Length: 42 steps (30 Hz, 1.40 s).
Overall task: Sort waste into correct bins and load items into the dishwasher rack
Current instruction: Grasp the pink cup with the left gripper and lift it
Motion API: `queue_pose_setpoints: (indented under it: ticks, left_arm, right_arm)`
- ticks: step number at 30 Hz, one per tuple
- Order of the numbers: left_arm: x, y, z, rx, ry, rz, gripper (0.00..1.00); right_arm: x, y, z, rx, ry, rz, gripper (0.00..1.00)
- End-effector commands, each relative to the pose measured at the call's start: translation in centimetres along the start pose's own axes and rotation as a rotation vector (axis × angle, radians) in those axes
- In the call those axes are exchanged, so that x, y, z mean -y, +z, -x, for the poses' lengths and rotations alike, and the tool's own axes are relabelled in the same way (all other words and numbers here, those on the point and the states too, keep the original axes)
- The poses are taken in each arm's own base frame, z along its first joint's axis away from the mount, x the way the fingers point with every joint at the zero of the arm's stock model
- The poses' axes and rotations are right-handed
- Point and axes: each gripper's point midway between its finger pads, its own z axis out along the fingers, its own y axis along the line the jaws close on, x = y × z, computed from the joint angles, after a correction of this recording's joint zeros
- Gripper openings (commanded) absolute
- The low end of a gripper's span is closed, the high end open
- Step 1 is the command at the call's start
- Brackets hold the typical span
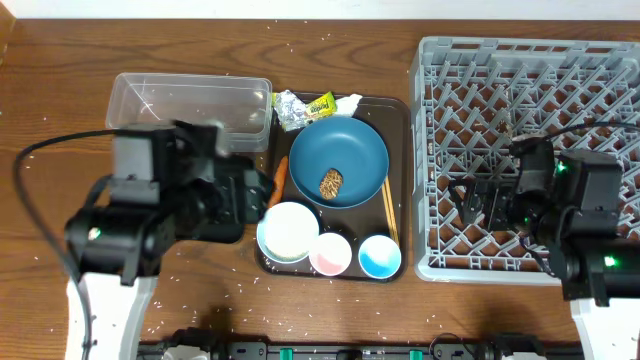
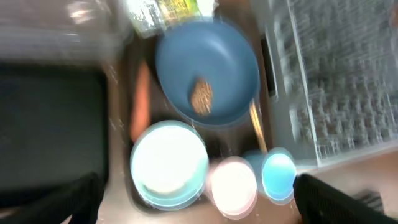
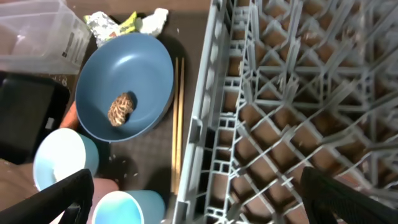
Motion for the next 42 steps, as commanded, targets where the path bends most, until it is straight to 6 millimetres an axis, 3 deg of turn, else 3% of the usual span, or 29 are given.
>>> queue_pose_setpoints:
  ticks: [1, 7, 11, 17, 21, 27, 32, 35, 42]
  left_arm:
    - [2.1, 1.4, -2.5, -0.136, 0.102, -0.064, 0.98]
    - [1.6, 5.9, -7.7, -0.353, 0.172, 0.043, 0.99]
    - [2.4, 9.4, -10.3, -0.426, 0.211, 0.028, 0.86]
    - [0.2, 12.9, -11.5, -0.431, 0.290, 0.203, 0.75]
    - [0.1, 14.5, -12.5, -0.461, 0.268, 0.215, 0.61]
    - [1.1, 16.3, -14.3, -0.512, 0.293, 0.222, 0.52]
    - [0.6, 17.5, -14.9, -0.531, 0.325, 0.271, 0.29]
    - [0.1, 17.9, -15.0, -0.541, 0.312, 0.297, 0.09]
    - [1.4, 16.8, -13.4, -0.489, 0.300, 0.272, 0.06]
  right_arm:
    - [-0.2, -0.3, 0.6, 0.015, 0.088, 0.008, 0.99]
    - [1.4, -0.4, 0.6, 0.023, 0.156, -0.084, 0.99]
    - [1.4, -0.4, 0.6, 0.023, 0.156, -0.084, 0.99]
    - [1.4, -0.4, 0.6, 0.023, 0.155, -0.084, 0.99]
    - [1.5, -0.4, 0.5, 0.020, 0.157, -0.087, 0.99]
    - [1.5, -0.4, 0.5, 0.020, 0.156, -0.088, 0.99]
    - [1.5, -0.4, 0.5, 0.020, 0.157, -0.087, 0.99]
    - [1.5, -0.4, 0.5, 0.020, 0.157, -0.087, 0.99]
    - [1.5, -0.4, 0.5, 0.020, 0.157, -0.087, 0.99]
